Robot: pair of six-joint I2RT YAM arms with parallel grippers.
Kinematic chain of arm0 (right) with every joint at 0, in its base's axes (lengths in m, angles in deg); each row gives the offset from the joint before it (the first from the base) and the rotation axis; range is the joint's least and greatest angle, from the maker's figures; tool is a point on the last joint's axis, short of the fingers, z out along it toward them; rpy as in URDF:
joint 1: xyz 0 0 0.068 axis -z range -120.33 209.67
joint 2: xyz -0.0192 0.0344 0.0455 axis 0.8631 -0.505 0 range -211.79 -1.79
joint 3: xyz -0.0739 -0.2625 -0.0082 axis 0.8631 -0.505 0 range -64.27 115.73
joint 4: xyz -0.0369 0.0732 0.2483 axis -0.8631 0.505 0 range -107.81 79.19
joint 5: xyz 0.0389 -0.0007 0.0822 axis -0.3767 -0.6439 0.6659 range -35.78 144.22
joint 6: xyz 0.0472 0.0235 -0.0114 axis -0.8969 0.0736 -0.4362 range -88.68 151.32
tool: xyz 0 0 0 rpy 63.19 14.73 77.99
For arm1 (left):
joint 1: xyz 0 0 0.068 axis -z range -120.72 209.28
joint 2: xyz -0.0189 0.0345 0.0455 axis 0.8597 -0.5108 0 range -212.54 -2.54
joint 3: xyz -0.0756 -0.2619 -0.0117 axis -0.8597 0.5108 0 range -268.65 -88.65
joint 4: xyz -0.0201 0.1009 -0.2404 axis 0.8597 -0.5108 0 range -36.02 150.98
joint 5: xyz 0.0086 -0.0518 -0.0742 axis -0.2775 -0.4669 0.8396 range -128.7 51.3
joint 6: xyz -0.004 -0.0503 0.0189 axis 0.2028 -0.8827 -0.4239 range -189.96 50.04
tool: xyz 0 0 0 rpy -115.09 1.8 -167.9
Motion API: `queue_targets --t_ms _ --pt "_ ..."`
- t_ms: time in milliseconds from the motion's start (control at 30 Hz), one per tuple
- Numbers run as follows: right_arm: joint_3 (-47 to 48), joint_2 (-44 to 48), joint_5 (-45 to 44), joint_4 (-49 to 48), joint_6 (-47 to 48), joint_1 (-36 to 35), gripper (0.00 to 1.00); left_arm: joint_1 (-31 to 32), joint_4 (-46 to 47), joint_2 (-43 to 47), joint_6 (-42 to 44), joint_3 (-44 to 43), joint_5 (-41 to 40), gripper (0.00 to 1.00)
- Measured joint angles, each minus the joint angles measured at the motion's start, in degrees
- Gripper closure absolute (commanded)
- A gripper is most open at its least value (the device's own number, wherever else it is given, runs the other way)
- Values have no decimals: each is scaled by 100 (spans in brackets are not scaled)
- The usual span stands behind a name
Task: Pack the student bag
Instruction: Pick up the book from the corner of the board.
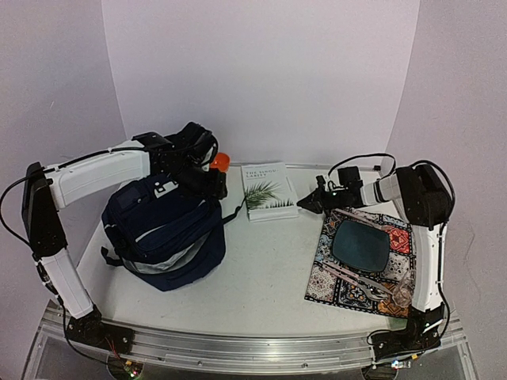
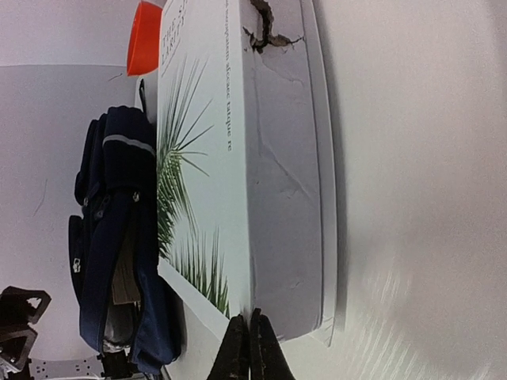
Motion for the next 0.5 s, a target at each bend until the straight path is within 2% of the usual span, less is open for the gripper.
queue_targets --t_ms 300,500 --pt "-1892 1284 117 -1304 -1297 -16 100 -1 1099 95 -1067 1159 606 31" --pt "-2718 1997 65 -1780 -1928 -135 100 -2 1886 103 -1763 1545 1004 31"
